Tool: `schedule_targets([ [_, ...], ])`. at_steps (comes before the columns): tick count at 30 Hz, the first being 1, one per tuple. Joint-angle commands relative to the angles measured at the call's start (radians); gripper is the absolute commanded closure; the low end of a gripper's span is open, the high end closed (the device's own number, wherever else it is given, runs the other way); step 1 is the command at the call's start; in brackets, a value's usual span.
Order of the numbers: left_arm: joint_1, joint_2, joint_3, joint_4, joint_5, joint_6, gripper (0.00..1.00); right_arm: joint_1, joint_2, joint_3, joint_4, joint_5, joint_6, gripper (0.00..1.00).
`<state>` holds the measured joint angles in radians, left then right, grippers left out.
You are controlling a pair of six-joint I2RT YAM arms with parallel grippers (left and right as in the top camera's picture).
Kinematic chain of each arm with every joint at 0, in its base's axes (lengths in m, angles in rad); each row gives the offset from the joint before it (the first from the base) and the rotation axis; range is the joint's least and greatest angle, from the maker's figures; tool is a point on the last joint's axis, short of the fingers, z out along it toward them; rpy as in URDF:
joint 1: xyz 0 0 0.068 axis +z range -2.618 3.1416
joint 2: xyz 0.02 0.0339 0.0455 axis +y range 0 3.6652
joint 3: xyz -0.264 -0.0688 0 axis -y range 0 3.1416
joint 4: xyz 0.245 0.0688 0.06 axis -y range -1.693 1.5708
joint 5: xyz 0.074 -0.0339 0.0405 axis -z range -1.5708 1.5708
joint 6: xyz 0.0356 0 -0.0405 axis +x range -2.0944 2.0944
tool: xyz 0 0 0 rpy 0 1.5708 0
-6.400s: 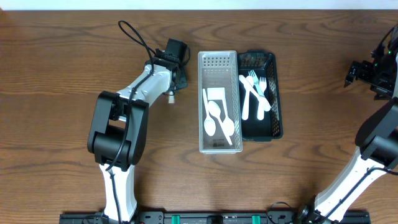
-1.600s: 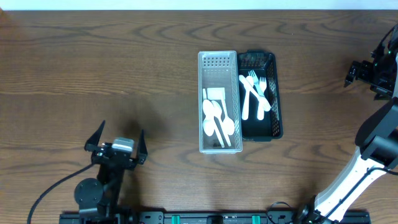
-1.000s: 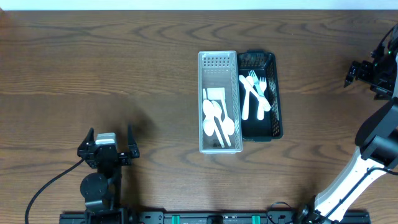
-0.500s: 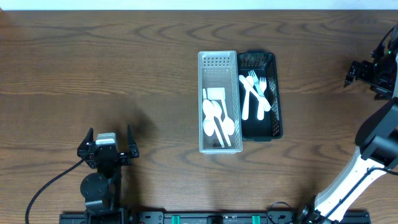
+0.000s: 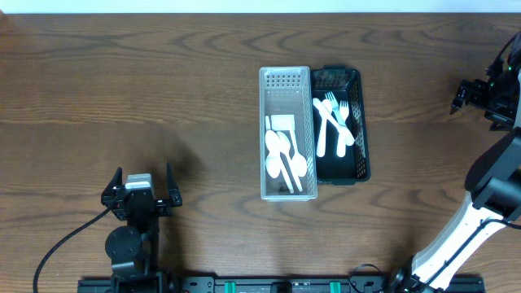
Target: Pack container
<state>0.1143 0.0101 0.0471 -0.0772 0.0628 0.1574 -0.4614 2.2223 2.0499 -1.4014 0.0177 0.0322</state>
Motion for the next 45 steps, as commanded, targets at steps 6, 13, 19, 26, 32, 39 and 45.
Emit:
schedule_targets([
  [6,0.005,-0.006,-0.033,-0.01,-0.011,0.01,0.02,0.003,-0.006,0.0,0.0,0.001,-0.014,0.01],
  [13,0.005,-0.006,-0.033,-0.01,-0.011,0.01,0.02,0.002,-0.012,-0.018,0.209,0.03,-0.014,0.01],
  [19,0.005,-0.006,-0.033,-0.01,-0.011,0.01,0.02,0.032,-0.19,-0.142,0.424,0.03,-0.014,0.01],
  [26,0.005,-0.006,-0.033,-0.01,-0.011,0.01,0.02,0.145,-0.666,-0.542,0.686,0.015,-0.011,0.01],
  [32,0.005,-0.006,-0.033,-0.01,-0.011,0.01,0.02,0.3,-1.115,-0.86,0.795,0.015,-0.011,0.01],
  [39,0.005,-0.006,-0.033,-0.01,-0.011,0.01,0.02,0.459,-1.579,-1.172,0.964,0.003,-0.011,0.01],
  [45,0.005,-0.006,-0.033,-0.01,-0.011,0.01,0.02,0.512,-1.843,-1.439,1.147,0.004,-0.011,0.01],
])
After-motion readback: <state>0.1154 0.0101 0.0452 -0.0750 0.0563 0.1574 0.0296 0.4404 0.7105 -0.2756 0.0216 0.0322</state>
